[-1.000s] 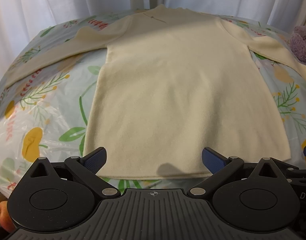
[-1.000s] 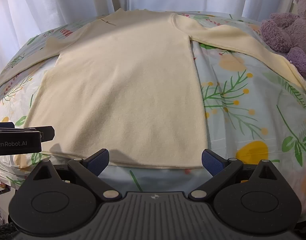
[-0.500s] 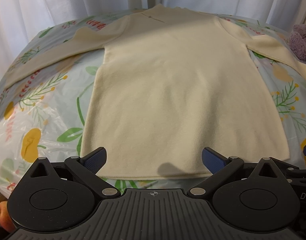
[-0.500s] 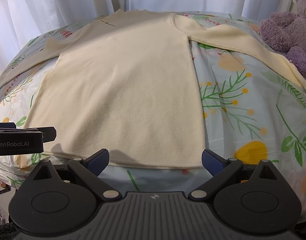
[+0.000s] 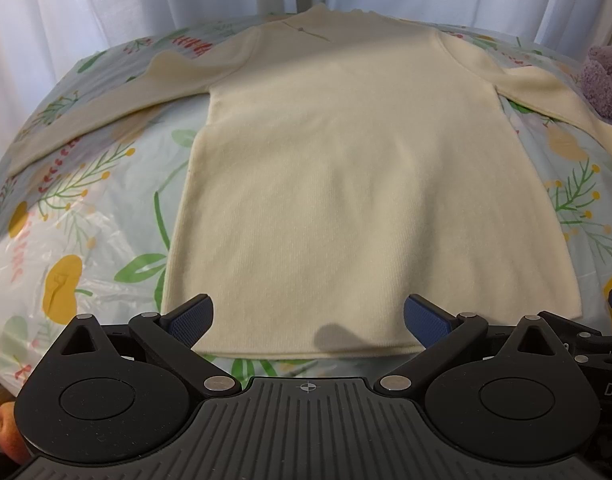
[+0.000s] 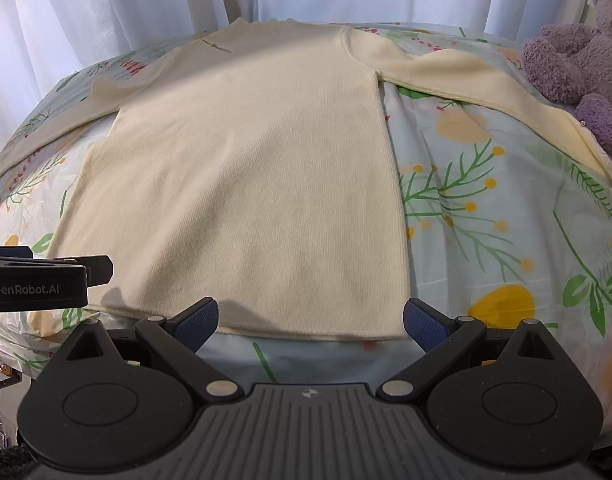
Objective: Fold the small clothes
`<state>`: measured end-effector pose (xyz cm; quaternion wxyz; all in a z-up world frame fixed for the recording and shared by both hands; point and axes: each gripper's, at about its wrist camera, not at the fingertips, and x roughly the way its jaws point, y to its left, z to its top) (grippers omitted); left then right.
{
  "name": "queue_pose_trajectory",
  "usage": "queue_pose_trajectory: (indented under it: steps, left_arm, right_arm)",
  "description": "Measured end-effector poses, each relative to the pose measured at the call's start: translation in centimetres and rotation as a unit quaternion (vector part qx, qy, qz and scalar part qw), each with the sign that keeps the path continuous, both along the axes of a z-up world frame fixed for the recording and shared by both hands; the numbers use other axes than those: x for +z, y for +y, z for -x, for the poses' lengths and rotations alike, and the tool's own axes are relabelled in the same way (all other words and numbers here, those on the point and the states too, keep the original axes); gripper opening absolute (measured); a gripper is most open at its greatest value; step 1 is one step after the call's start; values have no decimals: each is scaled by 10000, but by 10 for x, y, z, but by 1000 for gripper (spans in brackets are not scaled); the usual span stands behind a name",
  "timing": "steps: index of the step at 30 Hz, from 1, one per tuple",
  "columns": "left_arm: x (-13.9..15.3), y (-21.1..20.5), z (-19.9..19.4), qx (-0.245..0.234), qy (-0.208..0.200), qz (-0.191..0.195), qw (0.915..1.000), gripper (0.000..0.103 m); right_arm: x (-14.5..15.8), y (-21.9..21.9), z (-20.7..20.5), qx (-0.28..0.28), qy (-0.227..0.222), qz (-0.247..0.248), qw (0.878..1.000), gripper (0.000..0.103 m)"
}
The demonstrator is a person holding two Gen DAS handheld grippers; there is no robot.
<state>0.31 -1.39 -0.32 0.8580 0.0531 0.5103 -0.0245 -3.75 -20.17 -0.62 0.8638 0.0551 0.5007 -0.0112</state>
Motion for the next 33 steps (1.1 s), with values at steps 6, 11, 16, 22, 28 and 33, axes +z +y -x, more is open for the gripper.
queue_pose_trajectory:
  steps: [6,11,16,22,28,33]
  left_arm:
    - [-1,-1,0,-23,8,-2,10000,103]
    - [-1,0,0,-21,16,-2,10000,103]
    - [-2,1,-1,-6,39,8,10000,103]
    - [-2,2,-1,0,46,11,10000,103]
    - [-2,2,0,8,65,20,10000,103]
    - [-3,3,0,15,75,24,10000,103]
  right_arm:
    - [0,-1,0,-1,-6,-4,10000,99]
    - [0,0,0,-11,-11,8,10000,99]
    - [0,0,0,-1,-17,16,10000,99]
    - [0,1,0,17,-35,18,10000,99]
    - [0,1,1,18,-40,21,10000,99]
    - [0,0,1,19,-41,22,10000,99]
